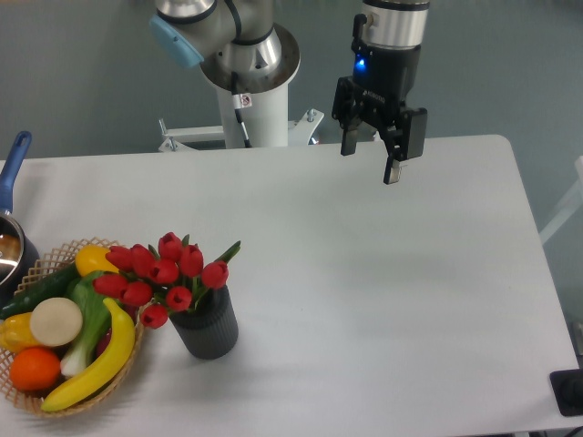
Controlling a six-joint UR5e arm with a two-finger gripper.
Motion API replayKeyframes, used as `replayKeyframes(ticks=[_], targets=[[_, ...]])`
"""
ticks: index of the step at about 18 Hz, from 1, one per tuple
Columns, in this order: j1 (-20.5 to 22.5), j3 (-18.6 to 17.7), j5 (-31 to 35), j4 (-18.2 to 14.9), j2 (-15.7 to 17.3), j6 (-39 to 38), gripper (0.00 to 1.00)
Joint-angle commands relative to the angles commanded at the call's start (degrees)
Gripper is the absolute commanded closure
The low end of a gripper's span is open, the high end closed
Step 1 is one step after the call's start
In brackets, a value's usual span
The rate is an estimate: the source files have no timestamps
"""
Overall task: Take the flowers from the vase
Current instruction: 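Move the open gripper across the table toward the red tulips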
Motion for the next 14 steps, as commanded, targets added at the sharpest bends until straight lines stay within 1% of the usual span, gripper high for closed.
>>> replayKeyframes(ticks=[2,6,8,10,11,14], targets=[[-0.26,-0.96,0.09,0.26,0.52,-0.17,0.00],[-0.44,-1.23,0.00,0.18,0.88,-3.94,0.00],[-0.62,-1.58,-2.01,0.26,0.62,-6.23,0.00],[-0.79,-2.72,-3.69,0.44,0.97,-9.30,0.00],[-0.88,-3.16,-3.95,1.14,1.05,-11.32,0.00],[-1.32,-6.05,-6.41,6.31,1.58,-17.03,0.00]])
